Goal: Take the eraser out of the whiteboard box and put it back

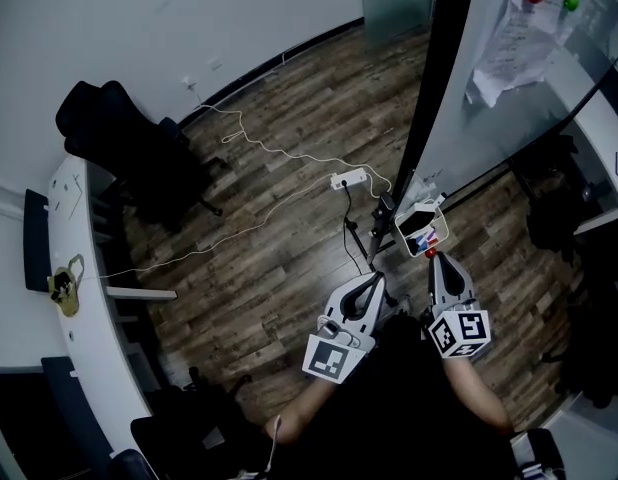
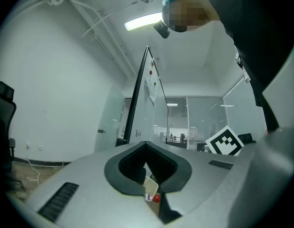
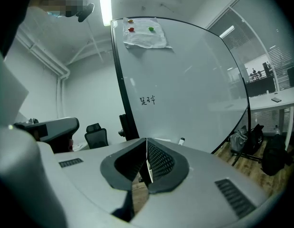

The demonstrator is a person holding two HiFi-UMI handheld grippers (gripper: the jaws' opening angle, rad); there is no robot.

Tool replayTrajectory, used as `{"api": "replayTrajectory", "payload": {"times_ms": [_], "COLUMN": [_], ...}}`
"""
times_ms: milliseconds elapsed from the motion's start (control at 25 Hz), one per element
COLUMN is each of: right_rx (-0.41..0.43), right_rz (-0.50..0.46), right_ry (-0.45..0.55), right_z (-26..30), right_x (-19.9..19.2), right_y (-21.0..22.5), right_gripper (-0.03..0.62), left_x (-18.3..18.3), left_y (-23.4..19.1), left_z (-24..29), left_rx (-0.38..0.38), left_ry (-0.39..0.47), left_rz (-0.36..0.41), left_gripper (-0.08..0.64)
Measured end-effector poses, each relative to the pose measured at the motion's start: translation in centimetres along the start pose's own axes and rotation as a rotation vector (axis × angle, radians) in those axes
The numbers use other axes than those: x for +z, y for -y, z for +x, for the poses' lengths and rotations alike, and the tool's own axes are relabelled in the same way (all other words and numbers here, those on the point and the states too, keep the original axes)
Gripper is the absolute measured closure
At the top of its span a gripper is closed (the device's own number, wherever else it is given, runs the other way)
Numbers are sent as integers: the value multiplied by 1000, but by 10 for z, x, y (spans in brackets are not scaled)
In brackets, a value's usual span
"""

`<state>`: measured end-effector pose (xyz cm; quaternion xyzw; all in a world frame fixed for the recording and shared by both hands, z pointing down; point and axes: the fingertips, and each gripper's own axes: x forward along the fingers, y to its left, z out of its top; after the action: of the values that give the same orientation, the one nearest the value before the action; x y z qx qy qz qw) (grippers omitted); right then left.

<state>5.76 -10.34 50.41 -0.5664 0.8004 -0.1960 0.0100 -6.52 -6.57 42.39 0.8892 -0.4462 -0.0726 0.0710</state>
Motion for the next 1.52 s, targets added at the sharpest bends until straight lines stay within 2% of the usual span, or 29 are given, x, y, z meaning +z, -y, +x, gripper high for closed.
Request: {"api": "replayTrajectory", "payload": {"times_ms": [200,400,680,1080,1520], "right_rx": [4,-9,-22,-17,-26], "right_rz": [-8,-8,19,17,2], "right_ry": [-21,-77,-170,-223,-258], "right_z": [24,46,71,98,107], "right_x": [-2,-13,-33,-43,-46], "right_y": [10,19,30,34,36], "right_gripper": [573,452,344,333,334], "left_x": [1,0,-5,-11,-13], "left_y": [-7,-13,-24,-42,-47], "left_z": [12,18,30,38,43], "left_rx": [14,19,33,75,83], "left_ry": [0,-2,-13,-32,-32], "left_rz": [13,13,-5,-5,-13], "left_gripper": [554,554,554,554,554]}}
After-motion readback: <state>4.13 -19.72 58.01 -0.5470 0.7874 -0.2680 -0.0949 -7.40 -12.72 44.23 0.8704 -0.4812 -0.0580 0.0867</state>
